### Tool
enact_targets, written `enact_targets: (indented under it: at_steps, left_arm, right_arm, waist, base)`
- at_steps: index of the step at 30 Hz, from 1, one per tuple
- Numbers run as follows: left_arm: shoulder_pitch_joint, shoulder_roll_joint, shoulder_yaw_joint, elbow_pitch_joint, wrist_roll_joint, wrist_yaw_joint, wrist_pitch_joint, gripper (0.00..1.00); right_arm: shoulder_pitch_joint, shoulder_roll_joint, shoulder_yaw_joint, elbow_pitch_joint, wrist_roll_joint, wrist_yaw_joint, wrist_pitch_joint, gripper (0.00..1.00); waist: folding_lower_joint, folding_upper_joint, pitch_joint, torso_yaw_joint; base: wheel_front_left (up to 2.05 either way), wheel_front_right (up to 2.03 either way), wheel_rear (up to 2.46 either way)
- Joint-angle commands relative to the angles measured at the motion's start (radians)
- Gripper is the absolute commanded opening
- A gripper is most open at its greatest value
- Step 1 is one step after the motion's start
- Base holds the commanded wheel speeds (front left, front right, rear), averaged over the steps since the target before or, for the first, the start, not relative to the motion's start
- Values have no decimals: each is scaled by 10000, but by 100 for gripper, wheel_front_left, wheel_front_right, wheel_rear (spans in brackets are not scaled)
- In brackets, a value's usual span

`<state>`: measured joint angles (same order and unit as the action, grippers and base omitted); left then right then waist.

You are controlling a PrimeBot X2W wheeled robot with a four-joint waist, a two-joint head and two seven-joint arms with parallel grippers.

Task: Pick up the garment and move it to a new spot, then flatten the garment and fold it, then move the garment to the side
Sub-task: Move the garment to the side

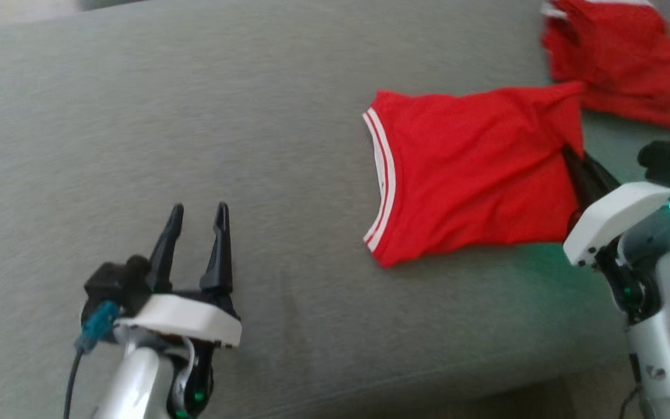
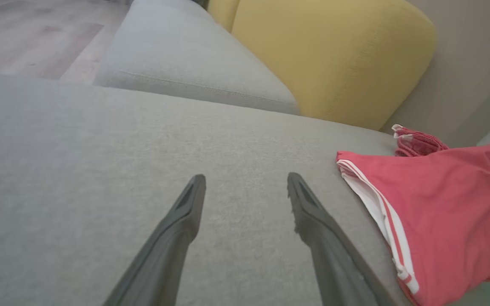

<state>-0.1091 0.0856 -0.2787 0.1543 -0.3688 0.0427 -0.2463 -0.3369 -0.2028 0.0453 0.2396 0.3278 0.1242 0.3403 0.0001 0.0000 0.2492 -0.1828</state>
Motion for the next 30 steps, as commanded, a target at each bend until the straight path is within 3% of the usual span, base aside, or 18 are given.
enact_targets:
  at_steps: [1, 6, 11, 21, 30]
  left_arm:
    - [-448, 134, 276, -394, 109, -28, 18, 100]
    - [-785, 273, 168, -471, 230, -56, 204, 100]
    - [-912, 328, 107, -493, 247, -54, 280, 100]
    - [-880, 236, 121, -413, 75, 11, 147, 100]
    - [-899, 35, 40, -189, -88, -16, -29, 100]
  right_arm:
    - [-353, -119, 80, -425, -54, 65, -77, 0]
    - [-524, 48, 39, -406, -40, 65, -286, 0]
    - [-641, 174, 82, -224, -44, 65, -492, 0]
    - [-1766, 160, -233, 142, -281, 65, -419, 0]
    - [-3869, -266, -1281, 1681, -1127, 65, -181, 0]
  waist:
    - [-1, 0, 590, -957]
    - [-1, 0, 854, -1554]
    - [-1, 0, 833, -1600]
    - [-1, 0, 532, -855]
    - [-1, 0, 402, -2]
  base:
    - [0, 0, 0]
    - [0, 0, 0]
    - [0, 0, 0]
    - [0, 0, 0]
    - [0, 0, 0]
